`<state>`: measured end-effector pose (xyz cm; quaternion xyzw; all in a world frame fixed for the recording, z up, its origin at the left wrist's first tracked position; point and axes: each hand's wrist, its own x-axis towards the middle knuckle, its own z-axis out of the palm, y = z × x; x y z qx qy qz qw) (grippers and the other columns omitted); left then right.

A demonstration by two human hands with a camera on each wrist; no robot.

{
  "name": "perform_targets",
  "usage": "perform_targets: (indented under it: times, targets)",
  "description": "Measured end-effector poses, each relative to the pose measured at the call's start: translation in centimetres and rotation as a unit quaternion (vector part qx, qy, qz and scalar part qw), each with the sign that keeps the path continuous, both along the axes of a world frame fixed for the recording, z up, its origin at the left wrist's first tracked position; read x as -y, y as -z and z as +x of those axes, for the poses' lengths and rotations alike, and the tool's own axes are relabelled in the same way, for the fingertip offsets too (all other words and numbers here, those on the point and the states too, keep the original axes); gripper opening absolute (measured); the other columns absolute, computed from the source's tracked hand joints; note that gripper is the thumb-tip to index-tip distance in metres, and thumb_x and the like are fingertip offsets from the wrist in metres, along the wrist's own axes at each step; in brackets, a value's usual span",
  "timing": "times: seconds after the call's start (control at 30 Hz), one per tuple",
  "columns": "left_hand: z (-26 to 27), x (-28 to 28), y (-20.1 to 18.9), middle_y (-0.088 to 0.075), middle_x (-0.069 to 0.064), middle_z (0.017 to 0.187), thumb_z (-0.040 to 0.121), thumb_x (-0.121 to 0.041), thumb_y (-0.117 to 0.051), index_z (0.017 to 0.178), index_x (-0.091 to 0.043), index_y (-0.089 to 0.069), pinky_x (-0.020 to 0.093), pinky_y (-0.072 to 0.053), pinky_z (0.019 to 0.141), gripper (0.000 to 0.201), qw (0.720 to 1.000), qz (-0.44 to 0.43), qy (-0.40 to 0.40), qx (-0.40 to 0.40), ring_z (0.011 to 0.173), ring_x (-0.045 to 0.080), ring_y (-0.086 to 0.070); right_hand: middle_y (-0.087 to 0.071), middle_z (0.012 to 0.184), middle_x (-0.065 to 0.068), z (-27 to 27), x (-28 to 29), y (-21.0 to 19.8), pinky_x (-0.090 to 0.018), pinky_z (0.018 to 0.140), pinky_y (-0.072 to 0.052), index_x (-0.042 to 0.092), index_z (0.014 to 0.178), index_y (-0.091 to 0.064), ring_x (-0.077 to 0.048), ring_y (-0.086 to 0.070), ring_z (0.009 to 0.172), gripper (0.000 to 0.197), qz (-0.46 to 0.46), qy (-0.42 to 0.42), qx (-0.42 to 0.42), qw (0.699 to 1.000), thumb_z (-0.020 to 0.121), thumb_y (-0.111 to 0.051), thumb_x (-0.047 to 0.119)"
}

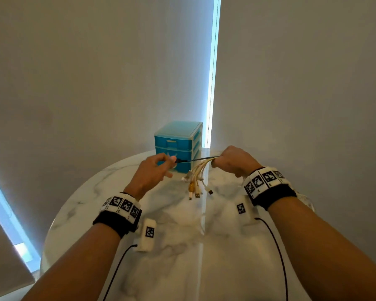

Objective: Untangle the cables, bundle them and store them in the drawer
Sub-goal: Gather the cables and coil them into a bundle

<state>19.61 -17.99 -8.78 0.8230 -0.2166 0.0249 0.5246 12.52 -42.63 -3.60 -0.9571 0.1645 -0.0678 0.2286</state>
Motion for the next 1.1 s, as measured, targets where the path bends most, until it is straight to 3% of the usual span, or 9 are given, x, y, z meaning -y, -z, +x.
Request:
perform_targets:
  times: [0.2, 0.33, 0.43, 0.53, 0.63, 0.8, 0.87, 0.97, 1.1]
  targets:
    - [-0.2, 1.6, 0.8, -0.069, -0.001, 0.128, 0.11, -0.046, -0.039, 0.12, -0.022, -0.063, 0.046, -0.057, 0.097, 0.035, 0.991, 0.023, 0.012, -0.129, 0.104, 0.023, -0.071, -0.063, 0.078, -0.007, -0.9, 0.4, -1.4, -0.026, 0.054, -0.039, 0.008, 0.085, -0.064, -0.019, -0.053, 0.06, 0.022, -0.027, 0.017, 0.03, 0.999, 0.095, -0.064, 0.027]
    - [-1.3, 3.7, -0.6, -0.049, 0.003, 0.155, 0.104, -0.07, -0.032, 0.146, -0.025, -0.046, 0.052, -0.043, 0.112, 0.063, 0.99, 0.059, -0.086, 0.092, 0.135, 0.023, -0.049, -0.063, 0.079, -0.005, -1.0, 0.0, -1.4, -0.028, 0.058, -0.04, 0.014, 0.077, -0.057, -0.02, -0.057, 0.068, 0.02, -0.087, 0.026, 0.036, 0.995, 0.093, -0.061, 0.025]
    - [-3.6, 6.3, -2.5, -0.043, -0.002, 0.162, 0.094, -0.088, -0.03, 0.154, -0.036, -0.04, 0.058, -0.043, 0.117, 0.081, 0.985, 0.086, 0.079, 0.131, 0.146, 0.024, -0.044, -0.062, 0.078, -0.002, -0.9, -0.7, -1.4, -0.029, 0.06, -0.044, 0.015, 0.078, -0.057, -0.02, -0.06, 0.07, 0.029, -0.109, 0.001, 0.023, 0.994, 0.099, -0.063, 0.035]
    - [-4.3, 7.2, -2.6, -0.059, -0.001, 0.148, 0.098, -0.071, -0.051, 0.153, -0.032, -0.04, 0.045, -0.054, 0.105, 0.068, 0.967, 0.142, 0.207, 0.047, 0.127, 0.019, -0.061, -0.061, 0.072, -0.004, -1.5, -0.7, -2.6, -0.028, 0.056, -0.042, 0.011, 0.078, -0.063, -0.021, -0.059, 0.064, 0.031, -0.072, -0.019, 0.024, 0.997, 0.098, -0.066, 0.033]
    - [-2.9, 6.7, -1.4, -0.072, -0.003, 0.104, 0.105, -0.047, -0.06, 0.116, -0.024, -0.064, 0.048, -0.062, 0.096, 0.025, 0.974, 0.095, 0.206, 0.012, 0.095, 0.014, -0.07, -0.057, 0.067, -0.004, -2.5, 0.5, -3.9, -0.025, 0.049, -0.036, 0.01, 0.074, -0.06, -0.018, -0.049, 0.055, 0.031, -0.037, -0.006, 0.036, 0.999, 0.097, -0.068, 0.03]
    - [-2.8, 5.4, -1.2, -0.064, 0.003, 0.082, 0.103, -0.054, -0.059, 0.099, -0.009, -0.062, 0.052, -0.056, 0.106, 0.046, 0.935, -0.043, 0.309, -0.169, 0.088, 0.021, -0.073, -0.059, 0.066, -0.004, -2.6, 1.6, -3.7, -0.027, 0.051, -0.038, 0.012, 0.074, -0.068, -0.02, -0.052, 0.059, 0.031, -0.033, -0.01, 0.042, 0.999, 0.095, -0.072, 0.035]
    - [-3.3, 5.1, -1.6, -0.057, 0.003, 0.077, 0.104, -0.056, -0.05, 0.097, -0.011, -0.057, 0.045, -0.064, 0.086, 0.046, 0.91, -0.101, 0.33, -0.231, 0.072, 0.018, -0.067, -0.066, 0.07, -0.004, -2.3, 1.7, -3.1, -0.028, 0.055, -0.04, 0.014, 0.079, -0.075, -0.023, -0.061, 0.068, 0.031, -0.064, -0.023, 0.053, 0.996, 0.095, -0.071, 0.04]
    - [-3.7, 5.1, -1.7, -0.045, 0.002, 0.069, 0.101, -0.072, -0.038, 0.087, -0.018, -0.054, 0.025, -0.044, 0.048, 0.058, 0.909, -0.137, 0.291, -0.264, 0.053, 0.014, -0.045, -0.069, 0.076, -0.001, -1.7, 1.9, -1.7, -0.028, 0.061, -0.043, 0.018, 0.086, -0.076, -0.02, -0.064, 0.074, 0.03, -0.073, -0.06, 0.024, 0.995, 0.092, -0.076, 0.047]
    - [-3.0, 4.6, -1.1, -0.041, -0.001, 0.062, 0.108, -0.063, -0.039, 0.08, -0.019, -0.052, 0.022, -0.024, 0.042, 0.053, 0.958, -0.082, 0.173, -0.214, 0.046, 0.012, -0.03, -0.064, 0.106, 0.004, -2.3, 1.1, -0.4, -0.029, 0.076, -0.047, 0.023, 0.12, -0.057, -0.012, -0.063, 0.097, 0.058, 0.043, -0.094, 0.013, 0.995, 0.082, -0.087, 0.054]
